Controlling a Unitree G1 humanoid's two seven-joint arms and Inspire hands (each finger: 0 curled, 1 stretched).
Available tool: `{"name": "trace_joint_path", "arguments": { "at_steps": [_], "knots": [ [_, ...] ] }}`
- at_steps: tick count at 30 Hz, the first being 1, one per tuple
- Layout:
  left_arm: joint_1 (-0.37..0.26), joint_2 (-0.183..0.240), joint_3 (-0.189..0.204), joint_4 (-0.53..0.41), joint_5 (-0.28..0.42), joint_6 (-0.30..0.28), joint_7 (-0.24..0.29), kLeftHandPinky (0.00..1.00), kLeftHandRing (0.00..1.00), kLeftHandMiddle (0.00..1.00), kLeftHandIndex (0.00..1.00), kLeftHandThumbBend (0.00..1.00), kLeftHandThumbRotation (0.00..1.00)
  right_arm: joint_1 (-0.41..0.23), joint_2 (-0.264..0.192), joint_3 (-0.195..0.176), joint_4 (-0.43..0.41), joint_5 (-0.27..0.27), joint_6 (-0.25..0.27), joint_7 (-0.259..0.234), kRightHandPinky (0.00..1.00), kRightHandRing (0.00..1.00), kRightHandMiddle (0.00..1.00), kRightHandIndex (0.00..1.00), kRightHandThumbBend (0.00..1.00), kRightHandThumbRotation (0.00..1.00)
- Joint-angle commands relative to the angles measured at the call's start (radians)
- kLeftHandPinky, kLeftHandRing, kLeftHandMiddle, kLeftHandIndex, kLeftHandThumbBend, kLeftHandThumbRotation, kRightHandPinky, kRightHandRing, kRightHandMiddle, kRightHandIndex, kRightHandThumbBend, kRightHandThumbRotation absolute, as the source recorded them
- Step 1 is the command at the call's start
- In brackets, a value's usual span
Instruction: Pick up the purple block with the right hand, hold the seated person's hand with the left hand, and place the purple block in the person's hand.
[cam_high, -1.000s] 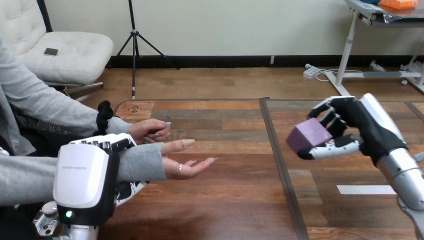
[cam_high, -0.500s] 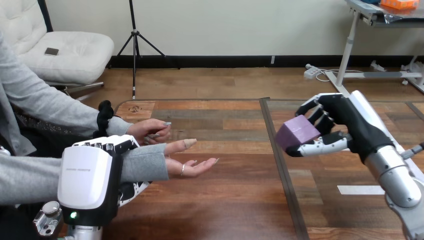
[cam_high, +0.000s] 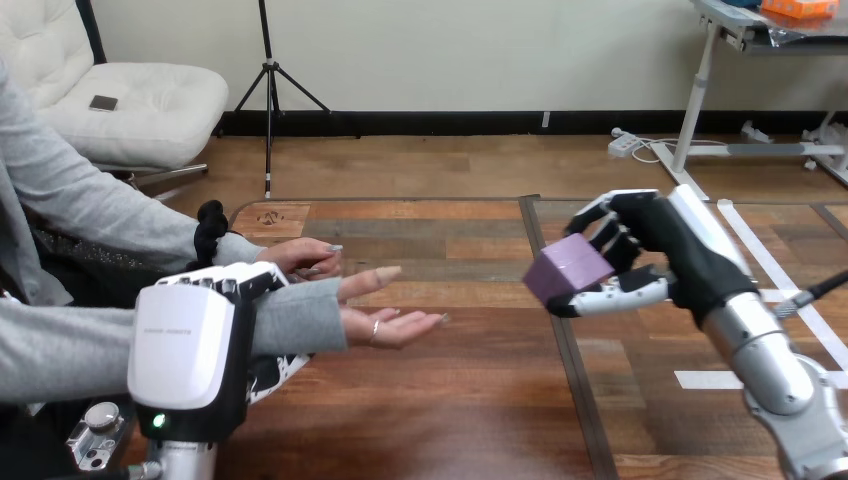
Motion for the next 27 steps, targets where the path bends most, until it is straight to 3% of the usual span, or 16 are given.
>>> {"name": "trace_joint_path", "arguments": {
  "at_steps": [1, 5, 10, 18, 27],
  "knots": [
    [-0.158, -0.027, -0.025, -0.039, -0.019, -0.078, 0.016, 0.2, 0.24, 0.3, 0.32, 0.73, 0.0, -0.116, 0.034, 0.004, -0.105, 0.015, 0.007, 0.008, 0.33, 0.36, 0.4, 0.43, 0.8, 0.0],
    [-0.163, -0.019, -0.029, -0.035, -0.031, -0.097, -0.019, 0.2, 0.24, 0.3, 0.31, 0.73, 0.0, -0.115, 0.046, 0.008, -0.115, 0.011, 0.008, 0.009, 0.33, 0.36, 0.39, 0.43, 0.81, 0.0],
    [-0.161, -0.003, -0.024, -0.045, -0.088, -0.14, -0.144, 0.2, 0.24, 0.3, 0.31, 0.71, 0.0, -0.112, 0.06, 0.017, -0.136, -0.003, 0.026, 0.005, 0.33, 0.36, 0.4, 0.43, 0.81, 0.0],
    [-0.166, 0.033, -0.016, -0.056, -0.144, -0.189, -0.286, 0.21, 0.24, 0.3, 0.31, 0.74, 0.0, -0.108, 0.075, 0.031, -0.161, -0.026, 0.04, -0.004, 0.32, 0.35, 0.39, 0.42, 0.82, 0.0],
    [-0.165, 0.069, 0.0, -0.076, -0.177, -0.216, -0.376, 0.21, 0.25, 0.3, 0.31, 0.8, 0.0, -0.107, 0.084, 0.036, -0.17, -0.02, 0.046, 0.009, 0.33, 0.36, 0.39, 0.42, 0.82, 0.0]
  ]
}}
